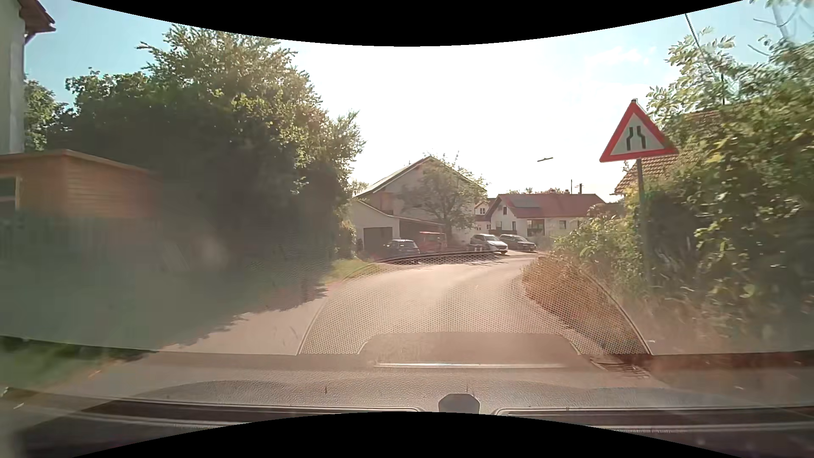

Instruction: Follow the waypoints while adhering to traffic rules and regulations

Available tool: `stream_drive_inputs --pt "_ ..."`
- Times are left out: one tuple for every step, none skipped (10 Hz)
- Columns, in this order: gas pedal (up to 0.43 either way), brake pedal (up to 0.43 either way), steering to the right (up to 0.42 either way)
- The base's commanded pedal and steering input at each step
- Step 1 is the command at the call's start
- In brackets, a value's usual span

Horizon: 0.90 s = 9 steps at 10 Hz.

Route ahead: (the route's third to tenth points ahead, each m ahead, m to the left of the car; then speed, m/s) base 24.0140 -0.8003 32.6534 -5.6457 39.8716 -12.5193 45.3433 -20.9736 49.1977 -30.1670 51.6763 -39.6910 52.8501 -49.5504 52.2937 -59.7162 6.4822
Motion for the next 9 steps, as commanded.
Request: stream_drive_inputs --pt "0.000 0.006 0.042" --pt "0.000 0.006 0.046" --pt "0.000 0.006 0.047" --pt "0.000 0.006 0.047" --pt "0.000 0.006 0.046" --pt "0.000 0.006 0.046" --pt "0.000 0.006 0.046" --pt "0.000 0.006 0.046" --pt "0.000 0.006 0.046"
